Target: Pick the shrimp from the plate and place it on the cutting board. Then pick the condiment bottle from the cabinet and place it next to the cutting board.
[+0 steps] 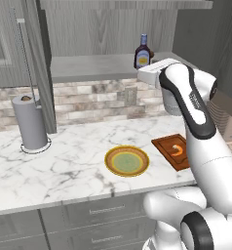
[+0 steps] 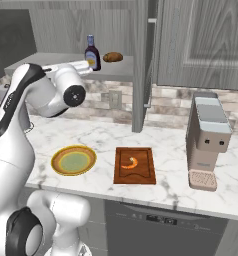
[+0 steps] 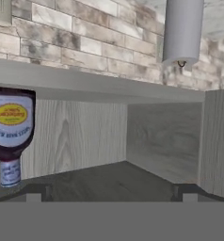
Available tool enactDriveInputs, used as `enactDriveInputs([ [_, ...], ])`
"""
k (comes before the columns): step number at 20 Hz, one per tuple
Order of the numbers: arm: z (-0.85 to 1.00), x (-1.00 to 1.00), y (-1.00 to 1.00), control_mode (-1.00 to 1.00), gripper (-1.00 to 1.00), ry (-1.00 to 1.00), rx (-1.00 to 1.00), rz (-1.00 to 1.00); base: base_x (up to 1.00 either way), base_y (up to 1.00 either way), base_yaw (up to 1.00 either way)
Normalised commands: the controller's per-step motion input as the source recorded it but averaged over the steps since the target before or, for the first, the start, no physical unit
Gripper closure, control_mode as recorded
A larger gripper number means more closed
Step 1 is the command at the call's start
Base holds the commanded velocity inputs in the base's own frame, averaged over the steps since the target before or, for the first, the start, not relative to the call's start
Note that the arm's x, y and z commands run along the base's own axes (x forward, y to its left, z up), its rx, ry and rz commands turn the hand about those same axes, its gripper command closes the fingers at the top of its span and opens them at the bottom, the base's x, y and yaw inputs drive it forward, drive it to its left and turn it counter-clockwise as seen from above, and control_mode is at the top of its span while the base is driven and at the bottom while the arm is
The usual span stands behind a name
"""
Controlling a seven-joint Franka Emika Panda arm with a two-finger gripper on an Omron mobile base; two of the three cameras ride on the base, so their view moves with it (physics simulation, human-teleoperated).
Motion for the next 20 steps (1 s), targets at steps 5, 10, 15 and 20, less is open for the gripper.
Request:
enactDriveInputs([
  [5, 0.03, 0.1, -0.07, -1.0, -1.0, -0.05, 0.0, -0.04, 0.0, 0.0, 0.0],
  [10, 0.04, 0.06, -0.07, -1.0, -1.0, -0.05, 0.0, -0.04, 0.0, 0.0, 0.0],
  [15, 0.09, 0.03, -0.06, -1.0, -1.0, -0.02, 0.0, -0.04, 0.0, 0.0, 0.0],
  [20, 0.12, 0.01, -0.06, -1.0, -1.0, 0.0, 0.0, -0.05, 0.0, 0.0, 0.0],
])
